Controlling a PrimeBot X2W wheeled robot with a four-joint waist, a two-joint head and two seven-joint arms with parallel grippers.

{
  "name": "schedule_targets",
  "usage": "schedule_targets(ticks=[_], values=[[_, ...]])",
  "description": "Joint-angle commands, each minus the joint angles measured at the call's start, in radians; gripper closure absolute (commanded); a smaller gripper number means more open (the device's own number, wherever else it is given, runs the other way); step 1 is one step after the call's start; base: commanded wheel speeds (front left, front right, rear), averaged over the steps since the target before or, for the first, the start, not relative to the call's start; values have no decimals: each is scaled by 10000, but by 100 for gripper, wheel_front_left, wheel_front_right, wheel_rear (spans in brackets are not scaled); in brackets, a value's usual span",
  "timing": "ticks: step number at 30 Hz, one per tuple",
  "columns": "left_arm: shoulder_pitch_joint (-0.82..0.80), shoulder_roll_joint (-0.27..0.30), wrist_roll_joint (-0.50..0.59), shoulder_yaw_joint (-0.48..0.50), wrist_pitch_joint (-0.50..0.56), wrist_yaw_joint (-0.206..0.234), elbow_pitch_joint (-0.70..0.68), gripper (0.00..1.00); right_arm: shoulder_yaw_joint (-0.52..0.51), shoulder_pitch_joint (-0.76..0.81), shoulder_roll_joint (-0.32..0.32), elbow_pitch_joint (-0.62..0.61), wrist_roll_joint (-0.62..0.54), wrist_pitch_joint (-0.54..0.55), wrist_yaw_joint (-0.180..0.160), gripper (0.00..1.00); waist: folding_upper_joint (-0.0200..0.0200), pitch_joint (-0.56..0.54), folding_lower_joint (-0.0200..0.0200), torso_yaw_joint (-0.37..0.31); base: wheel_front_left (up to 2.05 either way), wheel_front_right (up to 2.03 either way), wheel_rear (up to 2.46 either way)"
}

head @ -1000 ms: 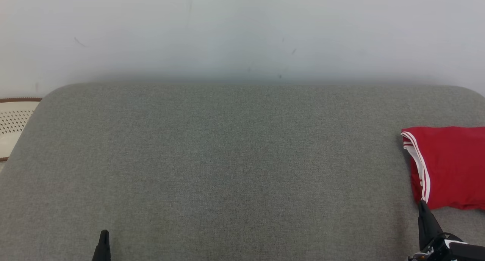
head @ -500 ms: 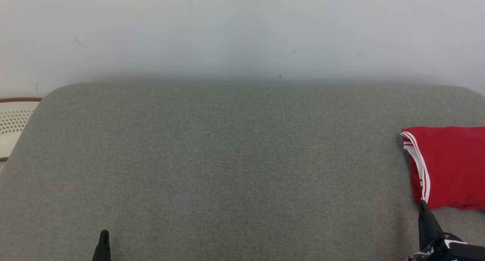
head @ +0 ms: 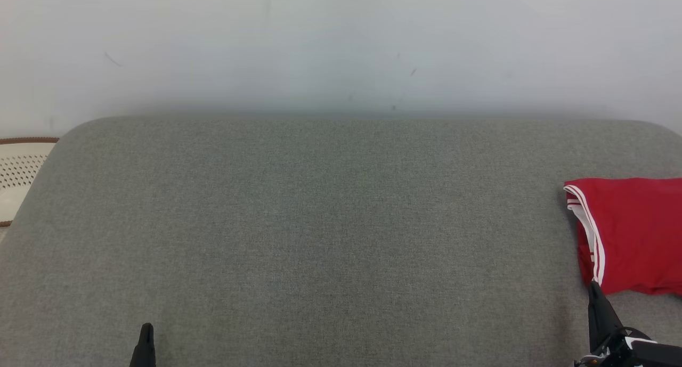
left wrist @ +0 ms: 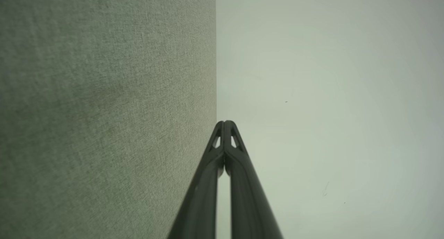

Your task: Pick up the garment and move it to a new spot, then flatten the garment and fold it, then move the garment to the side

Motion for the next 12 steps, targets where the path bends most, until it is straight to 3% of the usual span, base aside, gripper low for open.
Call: schedule_targets(ticks=[1,12], values=[[3,35,-23,15,27,-21,-12,100,7,133,21,-2,20,65,4,100,0,0,0,0,0,0,0],[3,35,-23,14,27,-21,-11,100,8,132,21,-2,21,64,4,100,0,0,0,0,0,0,0]])
